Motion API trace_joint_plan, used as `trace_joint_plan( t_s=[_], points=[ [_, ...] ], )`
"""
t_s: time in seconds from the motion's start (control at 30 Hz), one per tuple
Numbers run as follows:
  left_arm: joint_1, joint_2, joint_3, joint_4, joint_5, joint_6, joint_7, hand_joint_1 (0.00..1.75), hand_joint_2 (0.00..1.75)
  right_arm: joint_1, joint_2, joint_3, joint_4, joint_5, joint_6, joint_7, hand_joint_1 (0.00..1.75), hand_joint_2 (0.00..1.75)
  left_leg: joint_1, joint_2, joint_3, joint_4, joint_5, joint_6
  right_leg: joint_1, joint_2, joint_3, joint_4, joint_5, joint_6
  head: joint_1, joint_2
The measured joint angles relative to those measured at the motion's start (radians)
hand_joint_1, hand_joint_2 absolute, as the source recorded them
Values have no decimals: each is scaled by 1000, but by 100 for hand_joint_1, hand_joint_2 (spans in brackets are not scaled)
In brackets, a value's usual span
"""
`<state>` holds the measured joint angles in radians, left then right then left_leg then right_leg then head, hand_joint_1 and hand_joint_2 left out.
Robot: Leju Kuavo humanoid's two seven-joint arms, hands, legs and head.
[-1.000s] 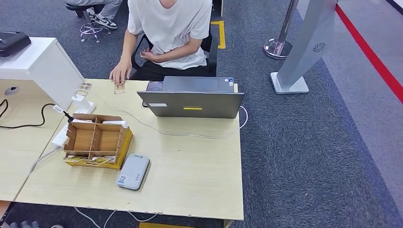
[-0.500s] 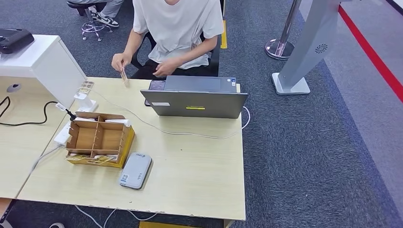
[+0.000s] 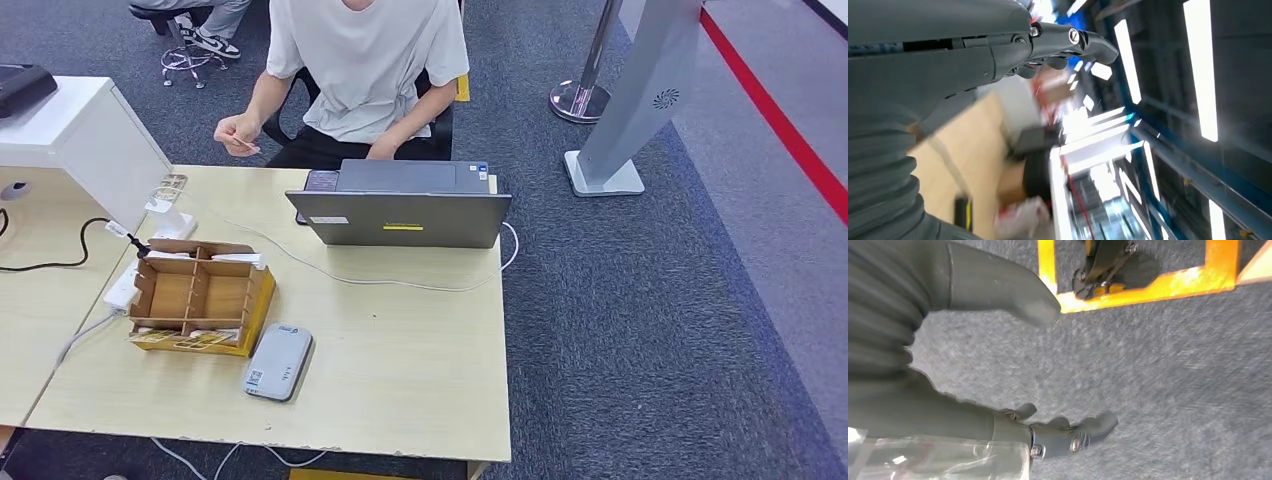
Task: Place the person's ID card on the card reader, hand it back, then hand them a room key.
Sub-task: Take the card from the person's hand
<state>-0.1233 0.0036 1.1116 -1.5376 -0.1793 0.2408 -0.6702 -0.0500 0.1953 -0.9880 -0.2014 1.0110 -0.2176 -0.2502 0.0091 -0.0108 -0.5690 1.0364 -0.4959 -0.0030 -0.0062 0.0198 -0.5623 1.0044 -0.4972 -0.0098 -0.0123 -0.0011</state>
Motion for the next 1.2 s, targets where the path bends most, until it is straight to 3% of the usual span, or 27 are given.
trace_joint_plan(
  t_s=[0.03,0.07,0.1,0.13,0.17,0.23,0.3,0.37,0.43,0.5,1.2],
  points=[
    [5,-1,-20,-18,-28,40,11,0,175,1,0,0,0,0,-1,2,0,175,0,0,0,0,0,0,0,0,-1,0,0,0,-1,0],
    [5,0,-114,-68,-174,136,94,0,175,1,0,1,0,7,2,10,0,175,-1,-6,-2,0,1,1,0,-5,-1,0,-1,2,-2,0],
    [3,5,-223,-117,-355,224,199,0,175,0,-1,2,0,14,5,18,0,175,-1,-12,-5,0,2,3,0,-11,0,0,-1,3,-3,0],
    [-21,38,-382,-156,-684,235,353,0,175,-5,-1,5,0,23,13,28,0,175,0,-17,-8,0,4,3,0,-17,1,0,0,4,-1,0],
    [-62,90,-556,-180,-1011,213,511,0,175,-8,-2,7,0,32,24,39,0,175,0,-20,-11,0,6,2,0,-19,1,1,1,4,1,0],
    [-154,211,-790,-143,-1302,61,666,0,175,-12,-3,11,1,39,39,55,0,175,1,-13,-13,0,9,0,0,-12,-2,2,6,2,5,0],
    [-193,261,-877,-109,-1228,49,685,0,175,-11,-5,12,1,42,42,61,0,175,1,-11,-14,0,9,-1,0,-9,-4,2,7,2,4,0],
    [-195,268,-893,-102,-1231,52,688,21,175,-11,-5,13,1,42,40,59,0,175,1,-10,-14,0,9,-1,0,-9,-5,2,7,2,4,0],
    [-193,269,-899,-101,-1234,53,688,108,175,-11,-5,14,1,42,39,57,0,175,1,-11,-14,0,9,0,0,-9,-5,2,7,2,4,0],
    [-192,269,-905,-101,-1234,53,688,175,175,-11,-5,15,1,43,39,56,0,175,0,-11,-14,0,9,0,0,-10,-5,2,7,2,4,0],
    [-175,246,-951,-101,-1181,58,685,175,175,-11,-5,17,1,56,16,61,0,175,0,-11,-15,0,9,0,0,-10,-5,2,7,2,4,0]
  ],
)
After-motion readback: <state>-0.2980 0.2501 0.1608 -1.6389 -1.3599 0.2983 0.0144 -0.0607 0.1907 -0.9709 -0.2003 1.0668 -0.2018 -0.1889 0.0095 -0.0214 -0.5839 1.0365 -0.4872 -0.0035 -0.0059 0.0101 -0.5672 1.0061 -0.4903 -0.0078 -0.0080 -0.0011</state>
